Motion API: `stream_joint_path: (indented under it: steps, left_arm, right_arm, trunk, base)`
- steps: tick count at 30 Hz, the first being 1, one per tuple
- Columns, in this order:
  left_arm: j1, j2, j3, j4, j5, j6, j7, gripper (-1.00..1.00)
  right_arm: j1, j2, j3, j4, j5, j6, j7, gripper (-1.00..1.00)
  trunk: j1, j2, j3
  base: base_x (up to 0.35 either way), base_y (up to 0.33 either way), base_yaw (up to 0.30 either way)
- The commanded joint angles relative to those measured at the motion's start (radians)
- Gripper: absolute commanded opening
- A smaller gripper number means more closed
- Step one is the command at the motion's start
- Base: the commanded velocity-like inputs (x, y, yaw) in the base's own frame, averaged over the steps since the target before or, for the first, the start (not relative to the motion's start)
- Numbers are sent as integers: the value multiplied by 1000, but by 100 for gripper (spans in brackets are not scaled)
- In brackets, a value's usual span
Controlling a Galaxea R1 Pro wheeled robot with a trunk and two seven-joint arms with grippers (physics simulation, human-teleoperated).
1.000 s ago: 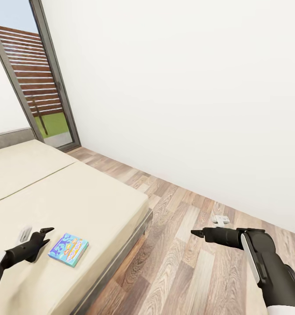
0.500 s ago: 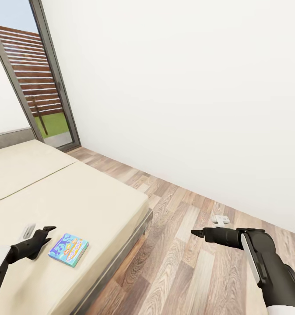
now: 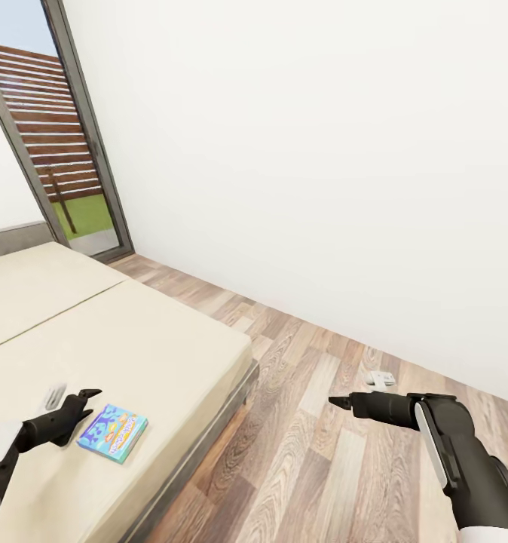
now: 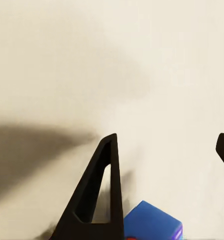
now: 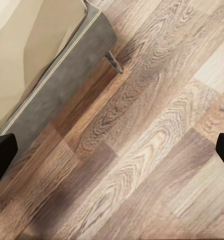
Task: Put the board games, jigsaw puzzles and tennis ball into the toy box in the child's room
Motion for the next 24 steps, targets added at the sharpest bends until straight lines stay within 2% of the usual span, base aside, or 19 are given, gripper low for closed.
stream_joint_path:
  steps: [1,10,24]
  left_arm:
    - [0,-1,1,45,-3,10,11,100]
    - [-1,-2,1,45,-1,15,11,100]
    - [-1,-9,2,9,3,82,11,100]
  right_arm:
    - [-1,0,-1,0,9,3,9,100]
    - [-1,0,-2,0,9,3,8,100]
    - [-2,4,-1,4,11,-21,5,100]
  trunk:
    - [0,0,-1]
    - [0,0,-1]
    - [0,0,-1]
  base:
    - [0,0,-177]
    - [0,0,-116]
    - [0,0,-21]
